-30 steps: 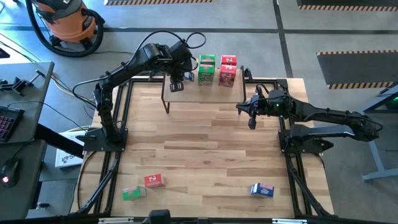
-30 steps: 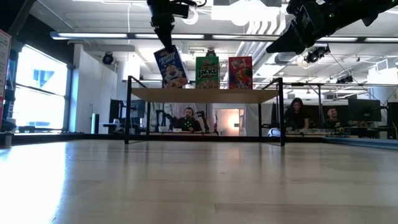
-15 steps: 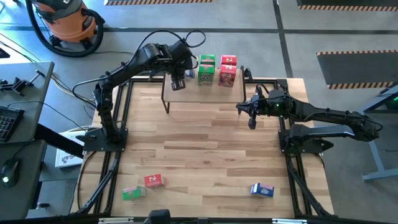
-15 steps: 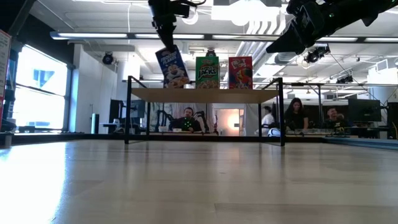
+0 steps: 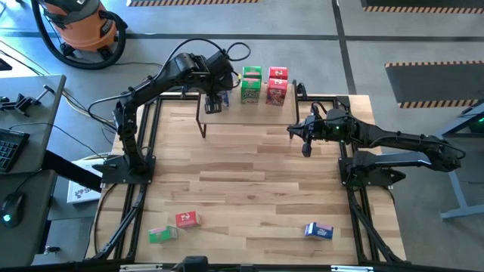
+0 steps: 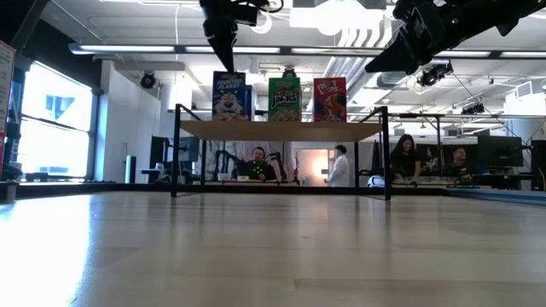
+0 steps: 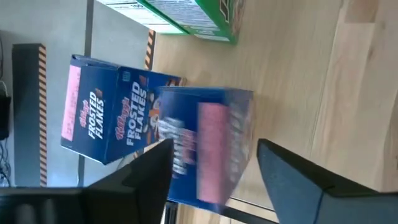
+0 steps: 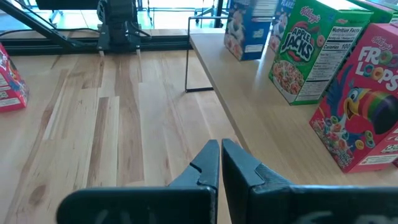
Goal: Stack cereal on shelf
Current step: Adjust the bottom cereal box on the shelf
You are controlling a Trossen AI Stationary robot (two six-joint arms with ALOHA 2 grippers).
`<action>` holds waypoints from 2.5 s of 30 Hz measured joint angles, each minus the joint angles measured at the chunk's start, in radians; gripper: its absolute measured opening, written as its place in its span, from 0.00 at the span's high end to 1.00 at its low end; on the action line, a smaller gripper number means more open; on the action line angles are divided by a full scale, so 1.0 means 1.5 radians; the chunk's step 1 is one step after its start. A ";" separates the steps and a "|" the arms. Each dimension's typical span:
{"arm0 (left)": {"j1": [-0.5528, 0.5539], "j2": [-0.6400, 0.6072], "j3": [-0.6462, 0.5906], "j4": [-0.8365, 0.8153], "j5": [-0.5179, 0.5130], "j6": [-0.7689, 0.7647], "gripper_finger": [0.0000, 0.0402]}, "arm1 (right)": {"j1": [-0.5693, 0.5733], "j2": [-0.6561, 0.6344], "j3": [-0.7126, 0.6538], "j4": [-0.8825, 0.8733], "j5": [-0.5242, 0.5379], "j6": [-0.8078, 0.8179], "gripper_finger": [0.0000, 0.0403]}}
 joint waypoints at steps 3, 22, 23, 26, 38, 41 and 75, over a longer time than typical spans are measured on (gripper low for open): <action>0.001 0.000 0.000 0.000 -0.003 -0.003 0.38 | 0.000 0.000 0.000 0.000 0.000 0.001 1.00; -0.011 -0.132 -0.002 -0.011 0.023 -0.099 0.40 | 0.000 0.000 0.000 -0.003 -0.002 0.008 1.00; -0.016 -0.147 -0.013 -0.003 0.066 -0.118 0.43 | 0.000 0.000 0.000 -0.004 -0.002 0.008 1.00; -0.054 -0.214 -0.110 0.080 0.126 -0.127 0.56 | 0.000 0.000 0.000 -0.011 -0.002 0.002 1.00; -0.108 -0.436 -0.718 0.748 0.098 -0.191 0.98 | 0.000 0.000 0.000 -0.026 0.003 -0.016 1.00; -0.095 -0.440 -0.818 0.896 0.099 -0.194 0.97 | 0.000 0.000 0.000 -0.023 0.003 -0.016 1.00; 0.009 -0.430 -0.875 0.931 -0.004 -0.150 1.00 | 0.000 0.000 0.000 -0.010 0.016 0.001 1.00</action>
